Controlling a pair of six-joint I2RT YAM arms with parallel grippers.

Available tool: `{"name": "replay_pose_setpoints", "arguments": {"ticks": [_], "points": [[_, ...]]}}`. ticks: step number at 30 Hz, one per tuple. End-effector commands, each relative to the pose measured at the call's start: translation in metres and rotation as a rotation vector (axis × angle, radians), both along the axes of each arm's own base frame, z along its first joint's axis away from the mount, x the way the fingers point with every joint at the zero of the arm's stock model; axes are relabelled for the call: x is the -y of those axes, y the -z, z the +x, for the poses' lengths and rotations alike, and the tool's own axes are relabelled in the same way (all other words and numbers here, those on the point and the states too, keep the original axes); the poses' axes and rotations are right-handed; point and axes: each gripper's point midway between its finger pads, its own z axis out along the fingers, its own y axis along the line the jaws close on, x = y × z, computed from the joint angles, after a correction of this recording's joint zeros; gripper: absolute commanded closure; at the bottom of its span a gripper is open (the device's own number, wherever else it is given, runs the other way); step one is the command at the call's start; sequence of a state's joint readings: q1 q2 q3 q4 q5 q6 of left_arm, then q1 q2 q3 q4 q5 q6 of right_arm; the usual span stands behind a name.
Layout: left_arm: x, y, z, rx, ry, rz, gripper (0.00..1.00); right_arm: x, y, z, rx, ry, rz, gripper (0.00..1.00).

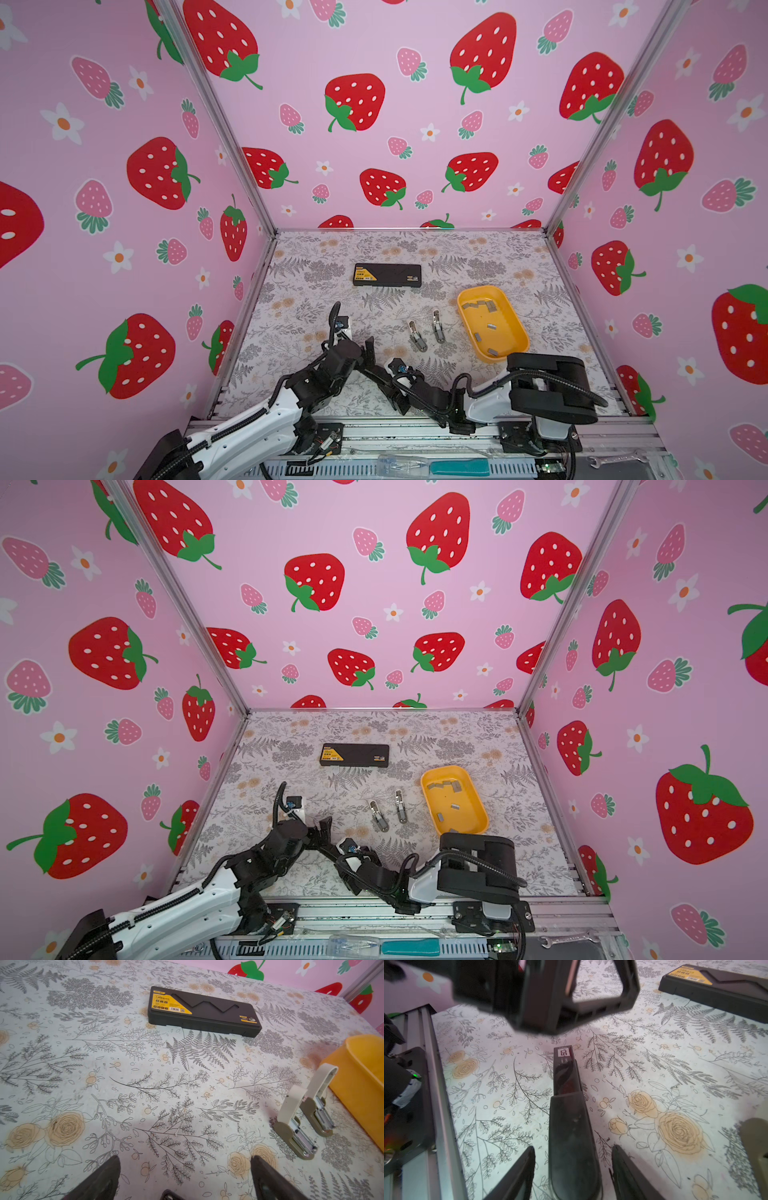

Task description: Load the staples into the stapler

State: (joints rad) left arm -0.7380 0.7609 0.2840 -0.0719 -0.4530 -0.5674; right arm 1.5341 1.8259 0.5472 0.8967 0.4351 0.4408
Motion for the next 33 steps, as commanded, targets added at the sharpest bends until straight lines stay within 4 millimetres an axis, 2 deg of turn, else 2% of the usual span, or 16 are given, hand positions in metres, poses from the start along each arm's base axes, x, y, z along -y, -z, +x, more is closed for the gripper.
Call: {"name": "replay_pose_setpoints", "arguments": {"ticks": [1, 5, 10, 15, 20, 21, 25, 27, 30, 33], "points": [[-0.013, -0.01, 0.003, -0.049, -0.055, -0.048, 0.01, -0.003, 0.009, 0.006, 0.01, 0.031, -0.034, 0.46], [-0.023, -0.021, 0.007, -0.055, -0.083, -0.077, 0.01, -0.009, 0.009, 0.018, 0.031, 0.106, -0.056, 0.63], [-0.035, -0.032, 0.011, -0.044, -0.124, -0.076, 0.01, -0.009, 0.013, 0.039, 0.027, 0.22, -0.077, 0.71], [-0.053, -0.035, 0.016, -0.059, -0.215, -0.098, 0.01, -0.011, 0.028, 0.066, -0.011, 0.334, -0.112, 0.78], [-0.055, -0.045, 0.02, -0.046, -0.219, -0.124, 0.01, -0.019, 0.041, 0.089, -0.027, 0.419, -0.151, 0.77], [-0.055, -0.047, 0.02, -0.045, -0.217, -0.124, 0.01, -0.018, 0.044, 0.107, -0.033, 0.461, -0.164, 0.77], [-0.053, -0.052, 0.02, -0.043, -0.201, -0.123, 0.01, -0.032, 0.05, 0.118, -0.046, 0.461, -0.185, 0.76], [-0.054, -0.054, 0.02, -0.039, -0.199, -0.125, 0.01, -0.04, 0.046, 0.116, -0.048, 0.433, -0.179, 0.69], [-0.053, -0.059, 0.018, -0.026, -0.187, -0.13, 0.01, -0.047, 0.032, 0.115, -0.041, 0.404, -0.167, 0.52], [-0.046, -0.067, 0.018, -0.014, -0.144, -0.141, 0.01, -0.05, 0.013, 0.112, -0.04, 0.379, -0.154, 0.45]]}}
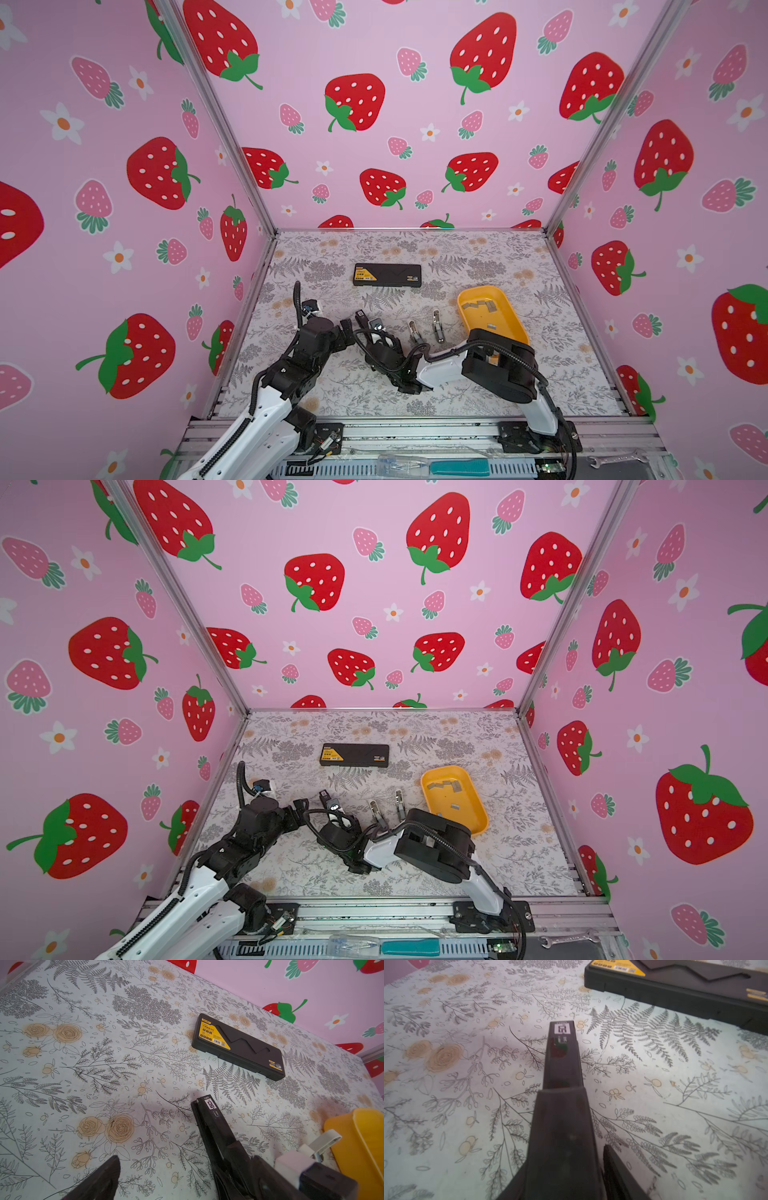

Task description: Load the staples into the stapler

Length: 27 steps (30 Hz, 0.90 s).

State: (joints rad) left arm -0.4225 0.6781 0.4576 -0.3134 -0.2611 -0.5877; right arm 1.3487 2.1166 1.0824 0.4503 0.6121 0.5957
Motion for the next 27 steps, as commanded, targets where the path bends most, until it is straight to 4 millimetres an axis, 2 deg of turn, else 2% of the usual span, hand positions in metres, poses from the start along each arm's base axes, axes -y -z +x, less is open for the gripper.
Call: {"name": "replay_pose_setpoints", "arguments": {"ticks": [1, 4, 6, 9, 12, 16, 19, 23, 27], "points": [[0.007, -0.026, 0.003, 0.05, 0.039, -0.024, 0.01, 0.001, -0.018, -0.009, -0.015, -0.045, -0.017, 0.41], [0.016, -0.034, 0.003, 0.069, 0.091, -0.05, 0.01, 0.005, -0.048, -0.021, -0.001, -0.098, 0.032, 0.33], [0.026, -0.041, 0.004, 0.083, 0.138, -0.071, 0.01, 0.015, -0.069, -0.031, 0.011, -0.118, 0.061, 0.31], [0.046, -0.051, 0.005, 0.096, 0.229, -0.114, 0.01, 0.046, -0.096, -0.041, 0.021, -0.12, 0.122, 0.32], [0.07, -0.061, 0.006, 0.11, 0.315, -0.135, 0.01, 0.082, -0.104, -0.049, 0.022, -0.127, 0.144, 0.37], [0.111, -0.07, 0.006, 0.14, 0.419, -0.107, 0.01, 0.134, -0.093, -0.055, 0.035, -0.119, 0.117, 0.38], [0.142, -0.072, 0.006, 0.151, 0.474, -0.079, 0.04, 0.157, -0.081, -0.059, 0.023, -0.148, 0.098, 0.39], [0.168, -0.066, 0.015, 0.128, 0.495, -0.091, 0.05, 0.176, -0.066, -0.057, -0.002, -0.148, 0.077, 0.35], [0.182, -0.06, 0.027, 0.086, 0.49, -0.096, 0.05, 0.179, -0.051, -0.051, -0.038, -0.164, 0.04, 0.33]]}}
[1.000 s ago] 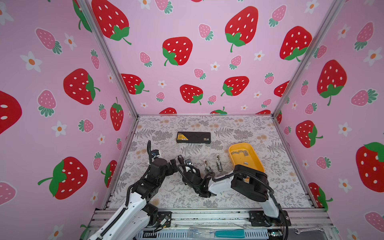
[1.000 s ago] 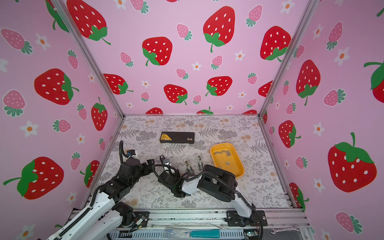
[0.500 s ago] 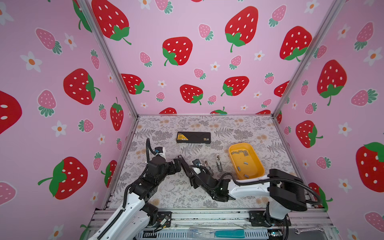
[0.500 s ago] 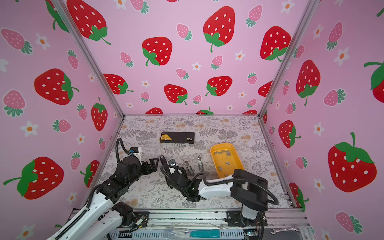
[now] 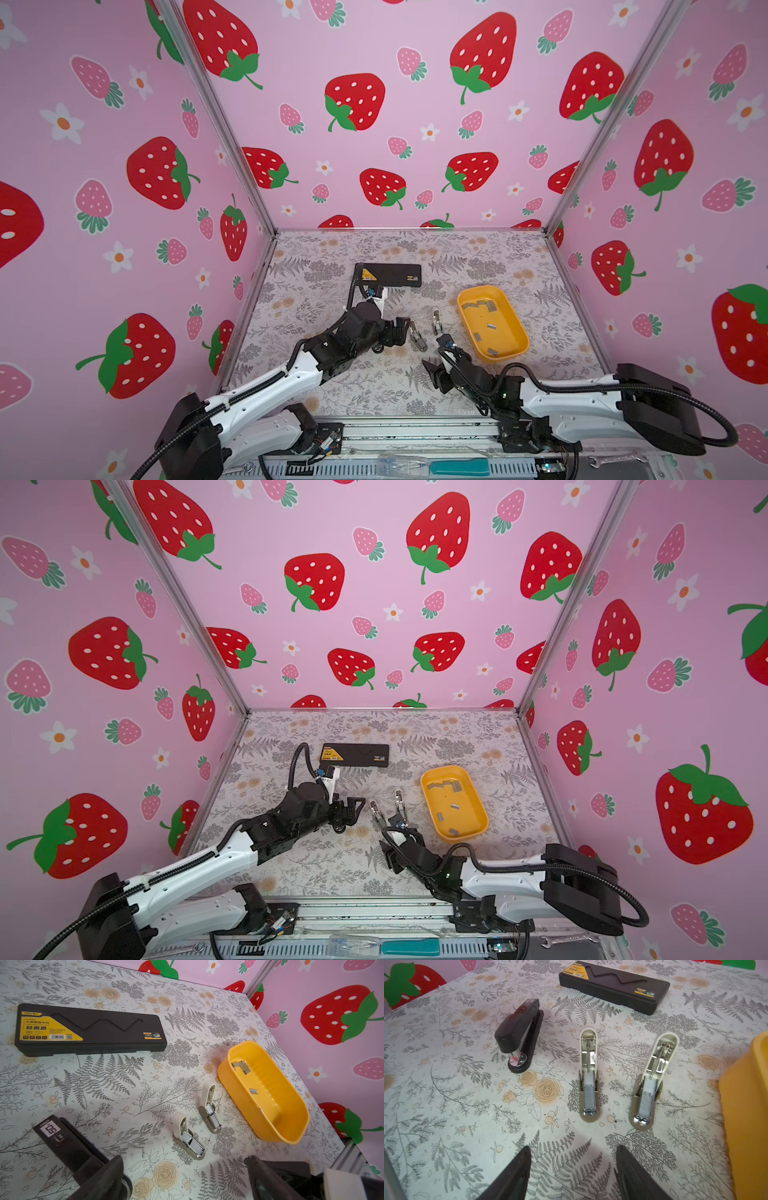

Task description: Load the staples into the stapler

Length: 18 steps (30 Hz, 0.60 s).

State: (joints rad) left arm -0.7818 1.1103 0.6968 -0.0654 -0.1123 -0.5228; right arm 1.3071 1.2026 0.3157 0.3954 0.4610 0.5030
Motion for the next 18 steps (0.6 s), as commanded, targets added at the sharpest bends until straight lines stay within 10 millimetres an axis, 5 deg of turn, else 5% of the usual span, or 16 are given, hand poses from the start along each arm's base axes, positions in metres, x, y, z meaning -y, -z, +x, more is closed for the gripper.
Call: {"name": "replay_pose_setpoints", "arguments": {"ticks": [1, 18], "points": [[0.013, -0.027, 0.019, 0.046, -0.03, -0.056, 0.05, -0.003, 0.012, 0.001, -0.032, -0.041, -0.025, 0.33], [0.0, 0.0, 0.055, -0.092, -0.076, -0.087, 0.09, -0.013, 0.068, 0.028, -0.116, -0.012, -0.155, 0.41]]}}
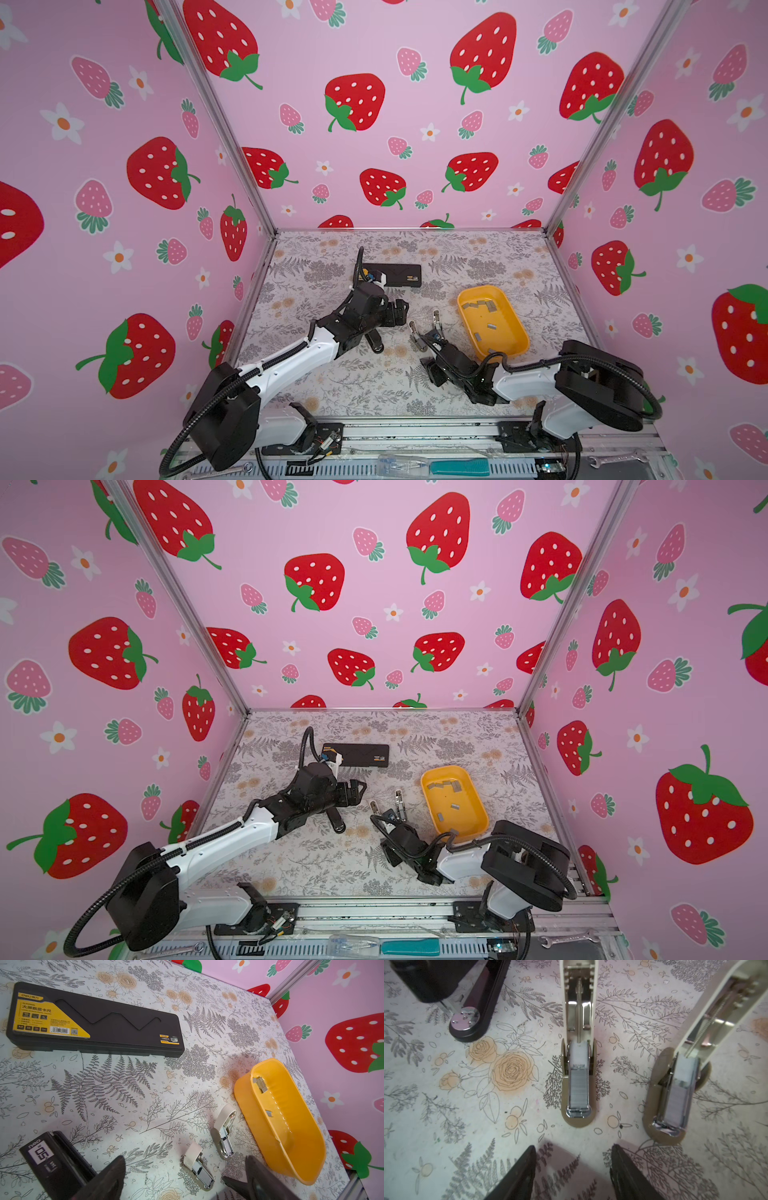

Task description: Load the staples into the stapler

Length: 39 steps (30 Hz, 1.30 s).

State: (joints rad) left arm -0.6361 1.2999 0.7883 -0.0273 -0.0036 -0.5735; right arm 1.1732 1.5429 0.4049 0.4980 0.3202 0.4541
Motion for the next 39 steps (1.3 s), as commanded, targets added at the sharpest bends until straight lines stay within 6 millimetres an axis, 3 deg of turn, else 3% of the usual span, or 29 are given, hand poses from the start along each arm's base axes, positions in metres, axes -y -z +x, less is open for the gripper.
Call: {"name": "replay_pose_setpoints", "arguments": {"ticks": [1, 10, 26, 39], "points": [[0.005, -0.018, 0.007, 0.02, 0.005, -0.04, 0.09, -0.001, 0.009, 0.001, -0.015, -0.009, -0.013, 0.4], [-0.005, -0.001, 0.016, -0.021, -0.014, -0.004, 0.09, -0.003, 0.026, 0.008, -0.023, 0.0, -0.058, 0.44], [-0.012, 0.041, 0.03, -0.039, -0.003, 0.109, 0.12, -0.005, 0.034, 0.007, -0.035, -0.011, -0.075, 0.67], [0.003, 0.063, 0.032, -0.02, 0.079, 0.174, 0.12, -0.009, 0.034, 0.005, -0.044, -0.026, -0.051, 0.77]]}}
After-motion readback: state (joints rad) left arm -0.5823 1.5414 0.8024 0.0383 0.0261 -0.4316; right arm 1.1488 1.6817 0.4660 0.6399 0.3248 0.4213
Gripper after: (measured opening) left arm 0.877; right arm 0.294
